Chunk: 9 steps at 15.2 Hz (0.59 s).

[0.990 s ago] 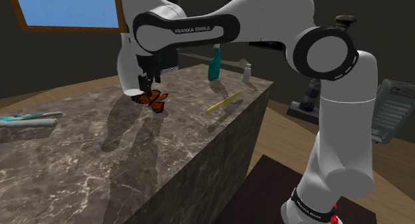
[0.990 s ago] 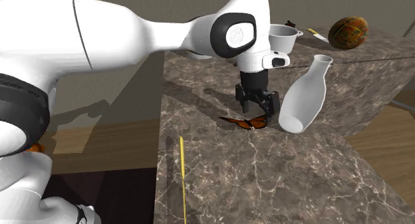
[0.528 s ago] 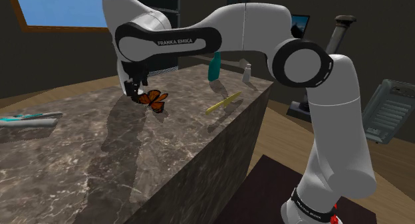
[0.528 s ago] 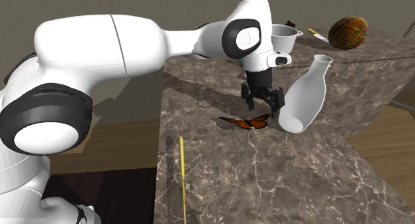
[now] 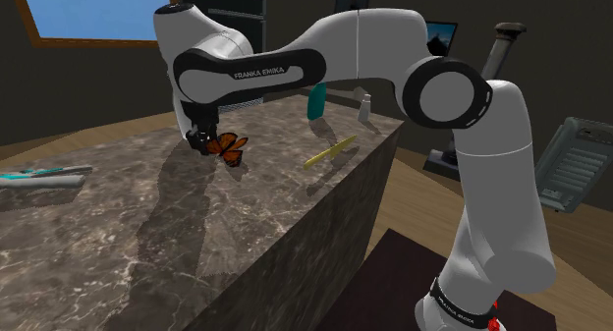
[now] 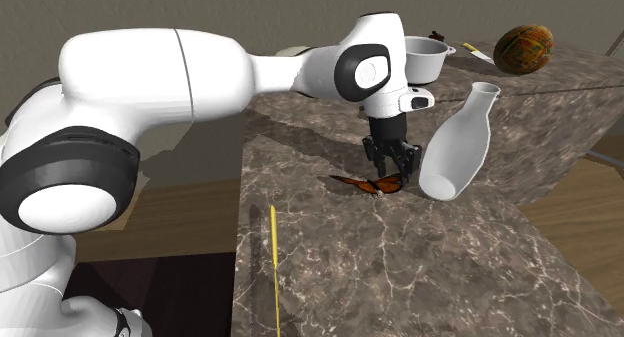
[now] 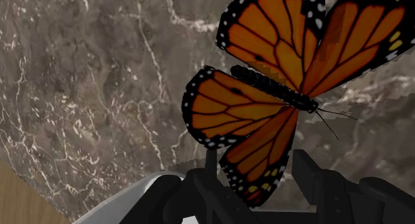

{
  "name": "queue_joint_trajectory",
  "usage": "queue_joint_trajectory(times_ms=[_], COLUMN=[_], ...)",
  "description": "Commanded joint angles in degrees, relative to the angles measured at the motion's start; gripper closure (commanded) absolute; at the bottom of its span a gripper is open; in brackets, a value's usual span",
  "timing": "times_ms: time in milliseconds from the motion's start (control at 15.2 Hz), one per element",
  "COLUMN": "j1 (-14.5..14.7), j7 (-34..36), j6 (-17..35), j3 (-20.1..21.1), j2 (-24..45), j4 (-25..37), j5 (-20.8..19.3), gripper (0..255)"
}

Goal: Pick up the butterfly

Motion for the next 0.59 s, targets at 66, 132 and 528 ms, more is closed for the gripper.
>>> queue_joint_trajectory(times_ms=[66, 132, 528], j1=[0.0, 0.0, 0.1], j7=[0.0, 0.0, -0.4], j6=[0.0, 0.0, -1.3], j3=[0.0, 0.0, 0.0], j2=[0.0, 0.0, 0.0], j4=[0.0, 0.0, 1.4], j5=[0.0, 0.0, 0.1], gripper=[255, 255, 255])
